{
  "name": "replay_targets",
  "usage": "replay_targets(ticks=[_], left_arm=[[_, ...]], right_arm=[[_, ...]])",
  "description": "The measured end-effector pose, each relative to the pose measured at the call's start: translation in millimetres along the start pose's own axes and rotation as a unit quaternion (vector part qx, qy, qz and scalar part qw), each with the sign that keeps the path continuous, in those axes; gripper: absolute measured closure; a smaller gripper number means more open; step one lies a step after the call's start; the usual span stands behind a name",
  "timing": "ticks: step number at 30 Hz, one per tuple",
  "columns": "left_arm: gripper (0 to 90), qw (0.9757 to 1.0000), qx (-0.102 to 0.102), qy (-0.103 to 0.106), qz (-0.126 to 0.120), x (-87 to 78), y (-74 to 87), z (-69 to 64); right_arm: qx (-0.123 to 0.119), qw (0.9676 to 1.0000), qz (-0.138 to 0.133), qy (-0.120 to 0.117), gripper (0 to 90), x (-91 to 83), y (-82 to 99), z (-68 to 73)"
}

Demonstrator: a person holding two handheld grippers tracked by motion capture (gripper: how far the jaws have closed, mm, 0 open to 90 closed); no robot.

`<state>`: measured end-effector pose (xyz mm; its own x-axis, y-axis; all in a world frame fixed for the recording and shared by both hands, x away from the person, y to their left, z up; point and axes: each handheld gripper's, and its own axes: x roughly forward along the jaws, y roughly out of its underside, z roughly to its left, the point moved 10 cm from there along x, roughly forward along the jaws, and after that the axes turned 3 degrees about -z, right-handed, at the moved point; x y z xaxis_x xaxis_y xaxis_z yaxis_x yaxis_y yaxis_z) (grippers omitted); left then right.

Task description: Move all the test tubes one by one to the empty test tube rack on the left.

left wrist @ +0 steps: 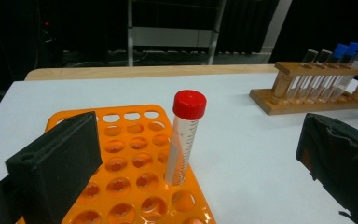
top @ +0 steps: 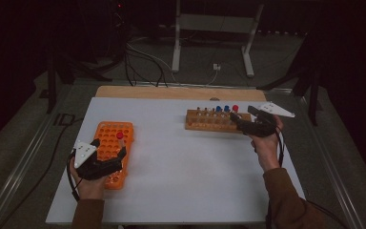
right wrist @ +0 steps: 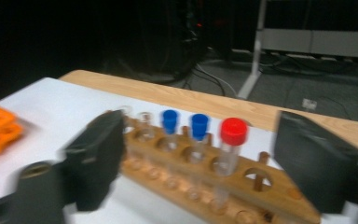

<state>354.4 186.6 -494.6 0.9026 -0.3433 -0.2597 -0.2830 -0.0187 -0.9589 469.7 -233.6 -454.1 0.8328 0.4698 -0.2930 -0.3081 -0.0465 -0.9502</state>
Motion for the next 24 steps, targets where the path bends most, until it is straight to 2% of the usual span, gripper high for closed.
replay_targets(ticks=[2, 5, 6, 7, 9, 12, 17, 19, 21, 24], left_arm=[[0.5, 1.0, -0.001, -0.001, -0.004, -0.3, -0.9, 0.3], [0.5, 1.0, -0.001, -0.003, -0.005, -0.6, -0.7, 0.7], [0.5, 1.0, -0.001, -0.004, -0.004, -0.5, -0.4, 1.1], [0.5, 1.0, -0.002, -0.005, -0.004, -0.5, -0.3, 1.5], [0.5, 1.0, -0.004, -0.005, -0.005, -0.8, -0.3, 1.9], [0.5, 0.9999, -0.005, -0.006, -0.007, -1.4, -0.4, 2.5], [0.5, 0.9999, -0.006, -0.008, -0.006, -1.4, 0.4, 3.9], [0.5, 0.9999, -0.006, -0.008, -0.006, -1.2, 0.6, 4.0], [0.5, 0.9999, -0.007, -0.008, -0.007, -1.5, 0.2, 3.9], [0.5, 0.9999, -0.005, -0.009, -0.006, -1.9, 0.5, 3.9]], right_arm=[[0.006, 0.9999, 0.012, 0.008, 25.8, 9.5, 3.5, -7.5], [0.004, 0.9994, 0.028, 0.021, 37.6, 22.4, 9.9, -16.1], [-0.001, 0.999, 0.037, 0.026, 44.4, 30.0, 14.4, -18.9], [-0.001, 0.999, 0.037, 0.026, 44.4, 30.0, 14.4, -18.9], [-0.005, 0.9986, 0.041, 0.035, 51.2, 36.5, 17.8, -20.8], [0.003, 0.9969, 0.053, 0.058, 60.0, 48.2, 27.9, -26.7], [0.019, 0.9963, 0.057, 0.062, 68.5, 56.6, 35.1, -28.2], [0.01, 0.9953, 0.066, 0.07, 69.7, 59.6, 38.8, -27.5], [0.011, 0.9949, 0.071, 0.071, 72.8, 61.4, 42.4, -27.3], [0.009, 0.9952, 0.066, 0.072, 74.3, 61.0, 41.6, -26.8]])
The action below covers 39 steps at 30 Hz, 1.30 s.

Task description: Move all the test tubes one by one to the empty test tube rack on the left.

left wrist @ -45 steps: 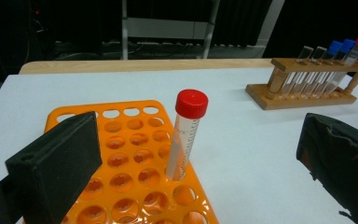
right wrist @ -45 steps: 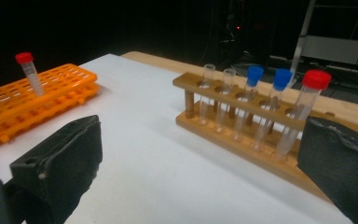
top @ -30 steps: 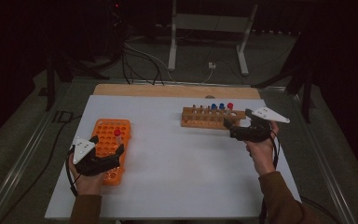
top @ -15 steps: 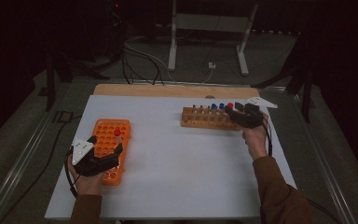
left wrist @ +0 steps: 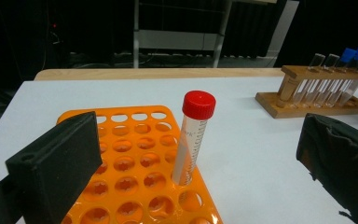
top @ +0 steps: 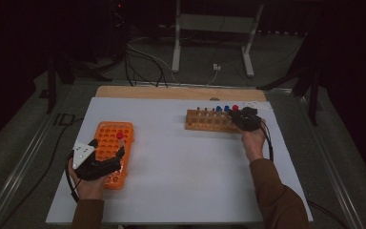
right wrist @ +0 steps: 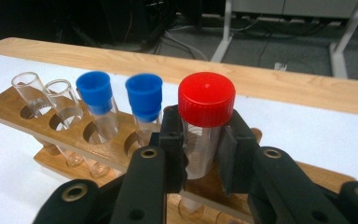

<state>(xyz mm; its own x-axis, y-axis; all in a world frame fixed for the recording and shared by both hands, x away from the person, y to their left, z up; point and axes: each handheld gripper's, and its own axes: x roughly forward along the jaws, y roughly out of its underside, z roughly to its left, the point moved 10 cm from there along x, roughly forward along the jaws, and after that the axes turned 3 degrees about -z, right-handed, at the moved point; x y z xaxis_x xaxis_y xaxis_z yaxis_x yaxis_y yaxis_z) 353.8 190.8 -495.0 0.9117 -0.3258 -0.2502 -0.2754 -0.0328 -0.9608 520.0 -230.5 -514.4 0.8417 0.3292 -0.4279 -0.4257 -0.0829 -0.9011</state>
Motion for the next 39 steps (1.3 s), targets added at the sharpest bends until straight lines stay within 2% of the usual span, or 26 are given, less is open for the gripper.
replay_targets(ticks=[7, 12, 19, 25, 27, 30, 39], left_arm=[[0.5, 1.0, 0.004, -0.001, 0.003, 1.8, 1.5, -0.9], [0.5, 0.9999, 0.007, -0.001, 0.008, 3.4, 3.4, -1.7], [0.5, 0.9999, 0.008, -0.002, 0.008, 3.7, 3.8, -2.3], [0.6, 0.9999, 0.009, -0.003, 0.007, 3.1, 2.9, -3.9], [0.6, 1.0, 0.008, -0.003, 0.003, 2.5, 0.8, -4.8], [0.6, 0.9998, 0.017, -0.003, -0.001, 1.6, -4.5, -8.6], [0.6, 0.999, 0.042, 0.016, -0.002, 6.8, -19.6, -31.3]], right_arm=[[-0.001, 0.9996, -0.027, -0.003, 74.5, -13.5, -15.4, 0.6], [0.0, 0.9985, -0.054, -0.004, 74.6, -29.0, -29.7, 3.5], [-0.005, 0.9969, -0.078, -0.01, 74.6, -49.6, -47.2, 4.8], [-0.018, 0.9968, -0.074, -0.025, 74.5, -61.4, -49.0, 11.6], [-0.019, 0.9966, -0.071, -0.037, 74.5, -63.8, -47.4, 15.6], [-0.018, 0.9963, -0.065, -0.052, 74.5, -66.0, -44.8, 21.7], [-0.018, 0.9939, -0.05, -0.096, 74.3, -72.0, -34.8, 47.8]])
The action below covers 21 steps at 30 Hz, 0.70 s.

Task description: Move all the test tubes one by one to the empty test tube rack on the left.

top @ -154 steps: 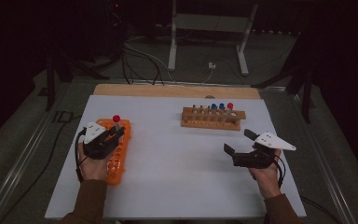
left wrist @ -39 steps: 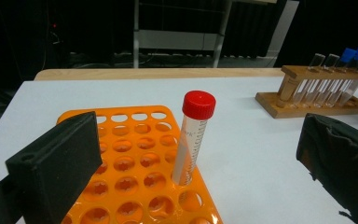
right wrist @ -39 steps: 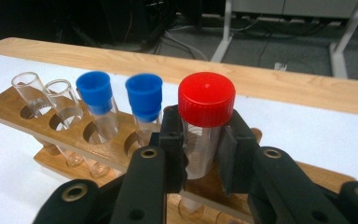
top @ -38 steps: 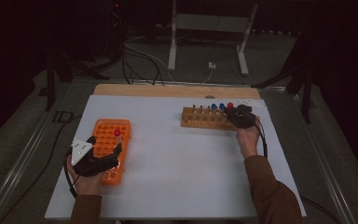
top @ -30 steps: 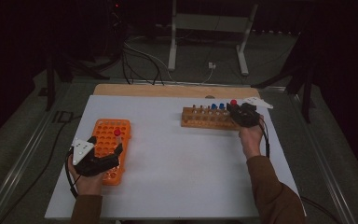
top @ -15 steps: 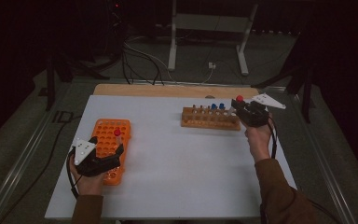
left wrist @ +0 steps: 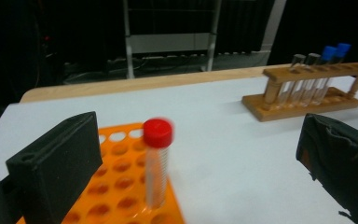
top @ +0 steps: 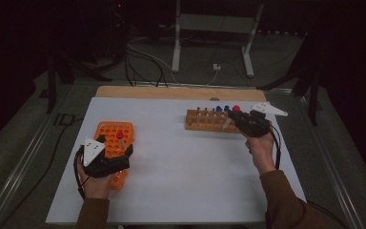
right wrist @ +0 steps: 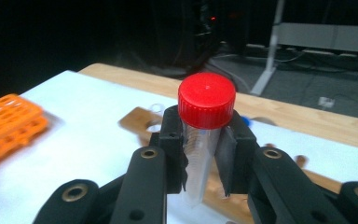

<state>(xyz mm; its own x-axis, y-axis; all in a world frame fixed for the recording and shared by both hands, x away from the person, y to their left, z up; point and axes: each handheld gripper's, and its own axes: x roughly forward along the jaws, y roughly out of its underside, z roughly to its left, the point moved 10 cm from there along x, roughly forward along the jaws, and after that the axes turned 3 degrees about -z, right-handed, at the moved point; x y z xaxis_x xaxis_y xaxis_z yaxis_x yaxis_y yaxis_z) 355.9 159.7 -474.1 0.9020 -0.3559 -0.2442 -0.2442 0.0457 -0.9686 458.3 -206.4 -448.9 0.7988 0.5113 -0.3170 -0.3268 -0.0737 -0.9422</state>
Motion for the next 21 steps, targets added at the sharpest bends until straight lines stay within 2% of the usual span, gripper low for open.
replay_targets(ticks=[1, 4, 5, 6, 8, 10, 11, 19, 21], left_arm=[[0.6, 1.0, 0.003, 0.004, -0.001, 0.6, -2.5, -3.0], [0.7, 0.9999, 0.005, 0.012, -0.008, 2.7, -9.7, -11.4], [0.7, 0.9998, 0.005, 0.015, -0.01, 3.9, -11.6, -14.1], [0.7, 0.9998, 0.007, 0.017, -0.01, 5.1, -12.8, -16.4], [0.9, 0.9997, 0.008, 0.02, -0.009, 8.0, -13.9, -20.7], [0.9, 0.9996, 0.008, 0.026, -0.008, 11.5, -14.1, -25.4], [0.9, 0.9995, 0.009, 0.028, -0.006, 13.2, -14.0, -27.9], [1.0, 0.9982, 0.022, 0.055, 0.005, 26.2, -18.0, -49.7], [0.9, 0.9978, 0.025, 0.06, 0.01, 29.8, -18.2, -54.7]], right_arm=[[-0.002, 0.9999, 0.002, -0.011, 74.2, 0.2, 1.0, 8.1], [-0.003, 0.9997, 0.005, -0.023, 74.3, 0.0, 1.1, 16.3], [-0.004, 0.9994, 0.006, -0.035, 74.2, -0.8, 0.4, 24.9], [-0.004, 0.9994, 0.006, -0.035, 74.2, -0.8, 0.4, 24.9], [0.01, 0.9984, 0.006, -0.056, 74.2, -1.9, -0.8, 34.2], [0.011, 0.997, 0.006, -0.077, 74.2, -2.9, -2.5, 46.6], [0.011, 0.997, 0.006, -0.077, 74.2, -2.9, -2.5, 46.6], [-0.007, 0.9939, 0.018, -0.108, 74.2, -0.7, 0.6, 75.5], [-0.001, 0.992, 0.02, -0.124, 74.2, -0.2, 1.3, 83.3]])
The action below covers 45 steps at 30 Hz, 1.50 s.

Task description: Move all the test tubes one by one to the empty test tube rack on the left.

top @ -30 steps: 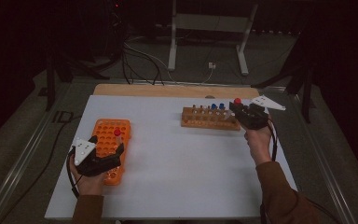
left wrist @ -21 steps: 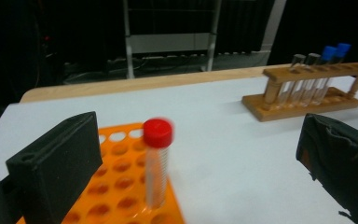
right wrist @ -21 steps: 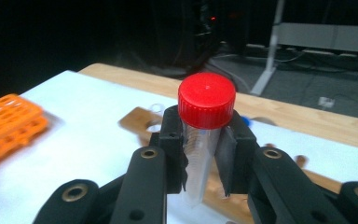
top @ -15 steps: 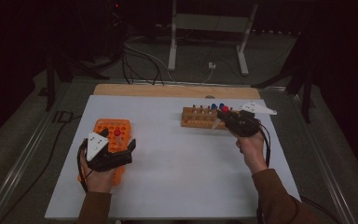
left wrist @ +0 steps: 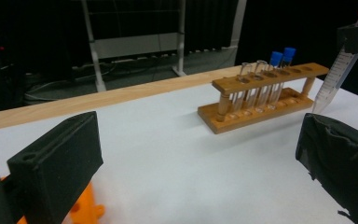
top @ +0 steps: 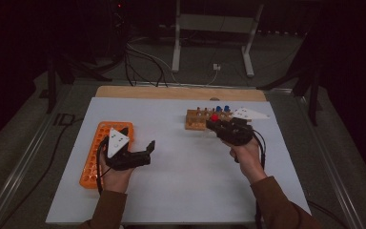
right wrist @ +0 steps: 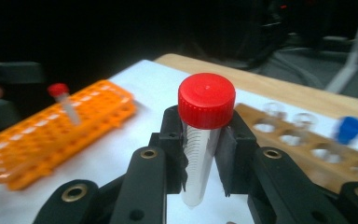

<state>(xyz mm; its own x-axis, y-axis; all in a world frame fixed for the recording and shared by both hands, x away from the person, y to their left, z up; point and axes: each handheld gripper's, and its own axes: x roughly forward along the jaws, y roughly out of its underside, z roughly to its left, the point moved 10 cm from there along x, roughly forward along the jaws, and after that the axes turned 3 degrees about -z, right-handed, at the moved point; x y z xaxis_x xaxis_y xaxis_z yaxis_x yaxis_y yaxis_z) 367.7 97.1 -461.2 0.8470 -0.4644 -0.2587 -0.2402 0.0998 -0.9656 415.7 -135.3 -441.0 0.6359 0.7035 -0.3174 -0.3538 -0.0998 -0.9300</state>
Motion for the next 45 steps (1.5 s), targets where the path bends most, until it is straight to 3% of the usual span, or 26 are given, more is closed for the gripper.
replay_targets(ticks=[9, 19, 24, 29, 33, 34, 35, 38, 39, 41, 45], left_arm=[[1.0, 0.9994, 0.006, 0.028, 0.018, 16.8, 2.4, -20.5], [4.7, 0.9974, 0.014, 0.058, 0.041, 30.5, 8.1, -42.4], [7.8, 0.9949, 0.015, 0.083, 0.055, 35.2, 13.4, -57.2], [10.0, 0.9919, 0.03, 0.102, 0.068, 39.7, 17.7, -72.2], [18.4, 0.9906, 0.037, 0.111, 0.071, 41.6, 17.8, -78.7], [26.7, 0.9902, 0.041, 0.113, 0.071, 41.7, 17.8, -80.0], [26.7, 0.9897, 0.043, 0.117, 0.07, 41.4, 17.6, -81.3], [41.5, 0.9883, 0.045, 0.129, 0.067, 40.1, 17.2, -84.2], [50.2, 0.9879, 0.045, 0.133, 0.066, 39.8, 17.2, -84.9], [53.2, 0.9869, 0.047, 0.14, 0.066, 38.6, 17.3, -86.8], [67.8, 0.985, 0.048, 0.152, 0.065, 37.0, 17.3, -88.8]], right_arm=[[-0.015, 0.9987, 0.012, -0.047, 74.2, 9.5, 1.4, 36.2], [-0.025, 0.9965, 0.027, -0.076, 74.1, 19.4, 6.7, 60.0], [-0.03, 0.9952, 0.035, -0.087, 74.1, 24.2, 10.5, 70.4], [-0.037, 0.9936, 0.041, -0.099, 74.1, 27.5, 13.2, 81.0], [-0.044, 0.9921, 0.046, -0.108, 74.0, 29.1, 15.3, 88.8], [-0.046, 0.9915, 0.047, -0.112, 74.0, 29.7, 15.9, 91.7], [-0.046, 0.9915, 0.047, -0.112, 74.0, 29.7, 15.9, 91.7], [-0.049, 0.9908, 0.05, -0.116, 74.0, 30.8, 17.0, 95.5], [-0.052, 0.9903, 0.053, -0.117, 74.0, 31.6, 18.3, 97.0], [-0.051, 0.9902, 0.055, -0.118, 73.9, 31.9, 19.2, 97.7], [-0.052, 0.9898, 0.058, -0.12, 74.0, 34.3, 21.3, 98.8]])
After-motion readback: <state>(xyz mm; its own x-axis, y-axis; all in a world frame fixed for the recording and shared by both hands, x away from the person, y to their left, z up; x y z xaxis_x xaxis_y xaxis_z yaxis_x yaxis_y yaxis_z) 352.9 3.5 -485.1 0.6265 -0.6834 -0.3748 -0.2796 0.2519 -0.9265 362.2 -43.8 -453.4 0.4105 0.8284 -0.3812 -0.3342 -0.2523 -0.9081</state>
